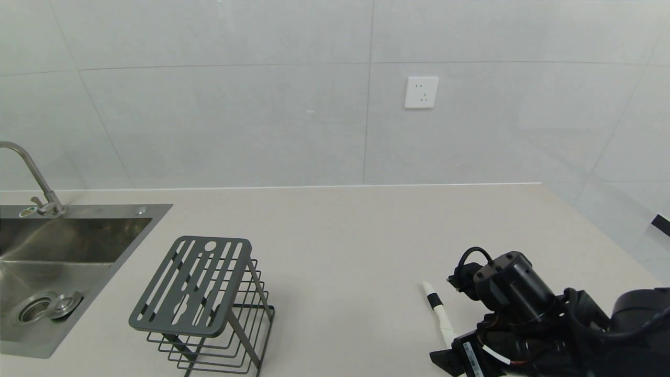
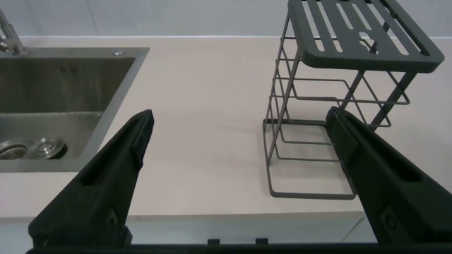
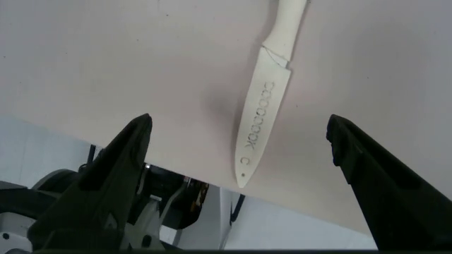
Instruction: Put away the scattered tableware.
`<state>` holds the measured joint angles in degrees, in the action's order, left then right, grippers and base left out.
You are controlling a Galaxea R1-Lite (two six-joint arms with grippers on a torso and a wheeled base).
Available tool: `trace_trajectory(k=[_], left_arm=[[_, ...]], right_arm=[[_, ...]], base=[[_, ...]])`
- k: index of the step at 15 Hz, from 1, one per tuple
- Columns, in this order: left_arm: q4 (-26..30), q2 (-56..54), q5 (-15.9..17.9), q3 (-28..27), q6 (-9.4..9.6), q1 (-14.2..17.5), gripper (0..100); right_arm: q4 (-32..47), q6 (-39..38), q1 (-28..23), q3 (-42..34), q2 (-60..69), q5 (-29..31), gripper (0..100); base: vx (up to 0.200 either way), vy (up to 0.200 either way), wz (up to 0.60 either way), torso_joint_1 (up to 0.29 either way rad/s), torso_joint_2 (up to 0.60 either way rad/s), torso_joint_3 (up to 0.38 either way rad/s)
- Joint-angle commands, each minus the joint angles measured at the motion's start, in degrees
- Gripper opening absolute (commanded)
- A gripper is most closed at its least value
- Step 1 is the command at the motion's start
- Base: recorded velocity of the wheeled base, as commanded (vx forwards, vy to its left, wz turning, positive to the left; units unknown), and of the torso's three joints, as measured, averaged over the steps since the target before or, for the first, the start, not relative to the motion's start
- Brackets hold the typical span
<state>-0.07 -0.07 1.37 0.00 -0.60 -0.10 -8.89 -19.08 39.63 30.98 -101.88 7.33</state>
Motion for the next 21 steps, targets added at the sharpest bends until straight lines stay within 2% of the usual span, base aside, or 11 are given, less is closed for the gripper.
trace_trajectory(k=[1, 6, 11, 21], left_arm=[[0.0, 0.1, -0.1, 0.0, -0.11, 0.0, 100], [0.0, 0.1, -0.2, 0.0, -0.37, 0.0, 100], [0.0, 0.1, -0.2, 0.0, -0.37, 0.0, 100], [0.0, 0.1, -0.2, 0.0, -0.46, 0.0, 100]], right_arm=[[-0.7, 0.4, -0.2, 0.1, -4.3, 0.1, 100], [-5.3, 1.5, -2.8, 0.8, -8.9, 0.3, 100], [-5.7, 1.9, -4.9, 2.2, -10.3, 0.3, 100], [-5.7, 2.8, -5.0, 6.0, -12.9, 2.5, 100]], base=[[0.000, 0.000, 0.00, 0.000, 0.00, 0.000], [0.000, 0.000, 0.00, 0.000, 0.00, 0.000], [0.000, 0.000, 0.00, 0.000, 0.00, 0.000], [0.000, 0.000, 0.00, 0.000, 0.00, 0.000]])
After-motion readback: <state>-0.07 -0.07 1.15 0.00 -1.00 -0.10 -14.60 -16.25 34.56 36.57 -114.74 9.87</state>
